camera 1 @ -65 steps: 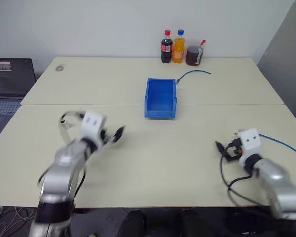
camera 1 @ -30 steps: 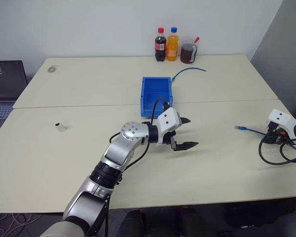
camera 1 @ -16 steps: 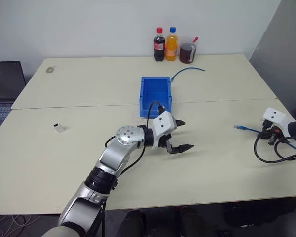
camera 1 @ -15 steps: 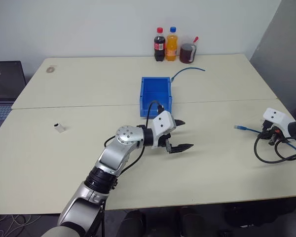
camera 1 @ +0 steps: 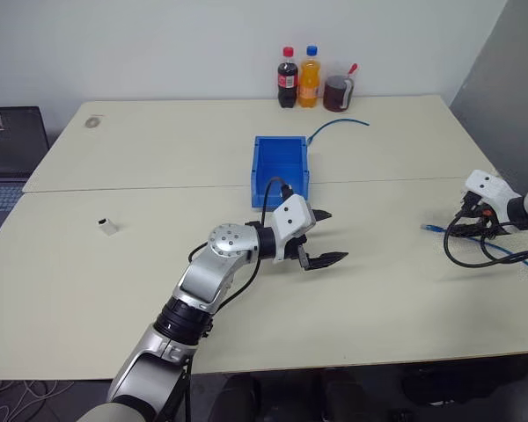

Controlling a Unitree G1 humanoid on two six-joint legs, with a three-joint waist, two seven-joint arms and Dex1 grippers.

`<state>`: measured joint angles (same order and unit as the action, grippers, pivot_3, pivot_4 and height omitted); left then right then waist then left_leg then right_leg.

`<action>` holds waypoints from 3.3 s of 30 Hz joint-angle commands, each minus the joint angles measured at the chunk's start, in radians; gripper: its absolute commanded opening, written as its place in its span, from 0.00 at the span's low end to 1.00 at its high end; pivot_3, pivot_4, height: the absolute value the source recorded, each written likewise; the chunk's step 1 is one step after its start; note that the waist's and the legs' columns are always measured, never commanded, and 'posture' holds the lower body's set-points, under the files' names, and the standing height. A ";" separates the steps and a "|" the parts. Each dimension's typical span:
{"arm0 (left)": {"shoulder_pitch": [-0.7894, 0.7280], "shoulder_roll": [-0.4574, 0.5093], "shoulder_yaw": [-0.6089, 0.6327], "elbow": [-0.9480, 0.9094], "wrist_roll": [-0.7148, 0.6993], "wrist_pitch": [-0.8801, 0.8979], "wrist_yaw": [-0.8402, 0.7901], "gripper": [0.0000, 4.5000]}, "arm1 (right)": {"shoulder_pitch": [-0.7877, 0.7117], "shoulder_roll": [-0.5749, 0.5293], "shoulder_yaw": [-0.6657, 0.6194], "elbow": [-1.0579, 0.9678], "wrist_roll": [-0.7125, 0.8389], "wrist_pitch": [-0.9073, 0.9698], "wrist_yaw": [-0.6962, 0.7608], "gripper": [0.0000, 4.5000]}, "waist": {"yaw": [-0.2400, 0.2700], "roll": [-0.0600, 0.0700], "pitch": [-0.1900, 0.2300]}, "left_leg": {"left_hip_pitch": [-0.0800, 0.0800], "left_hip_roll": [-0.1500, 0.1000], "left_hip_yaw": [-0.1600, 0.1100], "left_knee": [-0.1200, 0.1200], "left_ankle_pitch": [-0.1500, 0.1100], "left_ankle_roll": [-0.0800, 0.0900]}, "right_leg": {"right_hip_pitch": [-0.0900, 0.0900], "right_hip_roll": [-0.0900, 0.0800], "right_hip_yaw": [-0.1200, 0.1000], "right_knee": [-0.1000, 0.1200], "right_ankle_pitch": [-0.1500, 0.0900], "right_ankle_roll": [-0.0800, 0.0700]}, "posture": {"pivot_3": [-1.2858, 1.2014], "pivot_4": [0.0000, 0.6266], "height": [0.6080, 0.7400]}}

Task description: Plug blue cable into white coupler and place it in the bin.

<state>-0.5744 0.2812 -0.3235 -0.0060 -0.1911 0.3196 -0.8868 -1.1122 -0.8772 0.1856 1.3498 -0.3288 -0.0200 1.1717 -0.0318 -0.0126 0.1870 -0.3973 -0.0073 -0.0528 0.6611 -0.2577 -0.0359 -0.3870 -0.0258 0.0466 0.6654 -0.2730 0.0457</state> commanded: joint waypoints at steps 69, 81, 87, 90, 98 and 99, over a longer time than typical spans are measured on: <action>1.285 0.150 0.577 -0.680 -0.044 -0.141 0.239 1.00 | 0.055 0.838 0.300 -0.464 0.093 0.233 0.182 0.11 | -0.038 -0.007 -0.001 | 0.019 0.009 -0.002 -0.005 -0.001 -0.002 | -0.002 0.007 0.013 0.015 -0.006 -0.013 | 0.52 0.24 1.00; 1.134 0.261 0.589 -0.566 -0.066 -0.140 0.170 1.00 | 0.157 0.679 0.196 -0.720 0.187 0.400 0.228 0.72 | -0.038 -0.007 -0.001 | 0.019 0.009 -0.002 -0.005 -0.001 -0.002 | -0.001 0.008 0.011 0.015 -0.005 -0.012 | 0.52 0.24 1.00; 0.852 0.467 0.586 -0.372 -0.086 -0.176 -0.003 1.00 | 0.391 0.441 0.025 -1.403 0.405 0.910 0.251 0.98 | 0.004 -0.004 0.001 | 0.010 0.002 -0.013 -0.004 -0.001 -0.002 | -0.003 0.005 0.001 0.014 -0.005 -0.012 | 0.52 0.24 1.00; 0.638 0.537 0.450 -0.183 -0.026 -0.280 -0.145 1.00 | 0.530 0.354 -0.082 -1.681 0.521 1.106 0.207 0.98 | 0.003 -0.003 0.001 | 0.005 0.002 -0.019 -0.003 -0.001 -0.002 | -0.004 0.005 -0.005 0.013 -0.005 -0.013 | 0.52 0.24 1.00; 0.192 0.453 0.181 0.287 0.065 -0.462 -0.384 1.00 | 0.778 0.391 -0.339 -2.052 0.685 1.347 -0.049 0.98 | -0.004 -0.004 0.001 | 0.003 0.001 -0.020 -0.004 -0.001 -0.002 | -0.004 0.006 -0.006 0.013 -0.005 -0.012 | 0.52 0.24 1.00; 0.162 0.440 0.165 0.334 0.069 -0.471 -0.400 1.00 | 0.791 0.396 -0.362 -2.079 0.698 1.370 -0.082 0.98 | -0.005 -0.004 0.001 | 0.003 0.001 -0.019 -0.004 -0.001 -0.002 | -0.004 0.006 -0.006 0.013 -0.005 -0.012 | 0.52 0.24 1.00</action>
<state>-0.3847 0.7297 -0.1406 0.2622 -0.1326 -0.1191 -1.2478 -0.3256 -0.4874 -0.1194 -0.6499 0.3352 1.3107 1.1454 -0.0366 -0.0165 0.1875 -0.3941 -0.0060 -0.0725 0.6571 -0.2590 -0.0377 -0.3912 -0.0194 0.0404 0.6787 -0.2786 0.0336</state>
